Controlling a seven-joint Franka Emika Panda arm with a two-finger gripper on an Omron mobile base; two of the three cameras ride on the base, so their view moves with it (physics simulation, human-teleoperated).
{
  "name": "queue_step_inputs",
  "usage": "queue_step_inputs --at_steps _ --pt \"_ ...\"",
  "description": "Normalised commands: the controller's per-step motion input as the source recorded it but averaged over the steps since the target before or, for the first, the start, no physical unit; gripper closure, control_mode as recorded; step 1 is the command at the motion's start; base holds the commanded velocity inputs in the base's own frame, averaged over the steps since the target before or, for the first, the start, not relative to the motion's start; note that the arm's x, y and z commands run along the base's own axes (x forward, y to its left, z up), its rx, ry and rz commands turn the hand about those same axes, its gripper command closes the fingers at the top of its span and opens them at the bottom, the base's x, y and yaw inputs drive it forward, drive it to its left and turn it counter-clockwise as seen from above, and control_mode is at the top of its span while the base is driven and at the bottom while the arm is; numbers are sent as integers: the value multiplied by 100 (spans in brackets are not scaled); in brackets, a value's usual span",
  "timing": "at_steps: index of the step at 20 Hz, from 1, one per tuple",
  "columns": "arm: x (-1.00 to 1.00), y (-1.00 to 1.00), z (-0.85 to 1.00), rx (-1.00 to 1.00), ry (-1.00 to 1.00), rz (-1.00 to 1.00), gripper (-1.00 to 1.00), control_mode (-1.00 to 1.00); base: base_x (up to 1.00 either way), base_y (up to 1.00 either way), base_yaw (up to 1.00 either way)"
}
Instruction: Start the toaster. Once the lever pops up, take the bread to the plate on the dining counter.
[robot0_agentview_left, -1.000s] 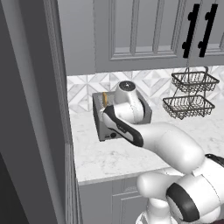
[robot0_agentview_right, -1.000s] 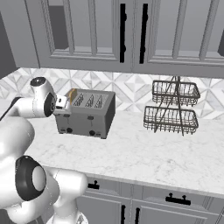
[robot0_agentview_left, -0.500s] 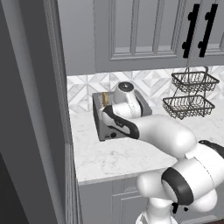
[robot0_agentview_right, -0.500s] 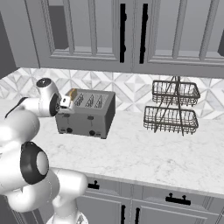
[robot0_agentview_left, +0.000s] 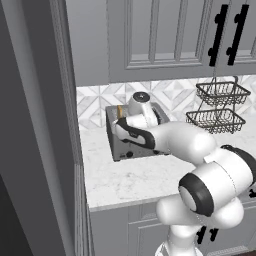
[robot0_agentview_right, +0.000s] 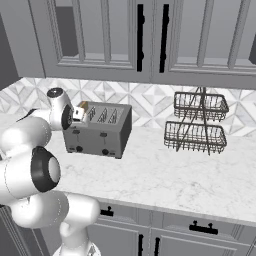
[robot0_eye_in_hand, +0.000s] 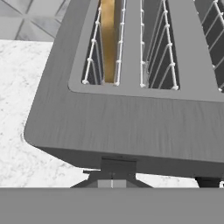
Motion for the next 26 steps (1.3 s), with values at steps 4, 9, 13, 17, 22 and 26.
queue_step_inputs --at_steps 4,9,13,17,22,26 --pt "15 0 -16 0 0 0 100 -100 0 0 0" --pt "2 0 -23 0 0 0 100 -100 0 0 0" --pt "0 0 -25 0 0 0 100 -100 0 0 0" --pt "8 0 -25 0 0 0 100 -100 0 0 0" --pt "15 0 -26 0 0 0 100 -100 0 0 0" --pt "2 0 -39 0 0 0 100 -100 0 0 0"
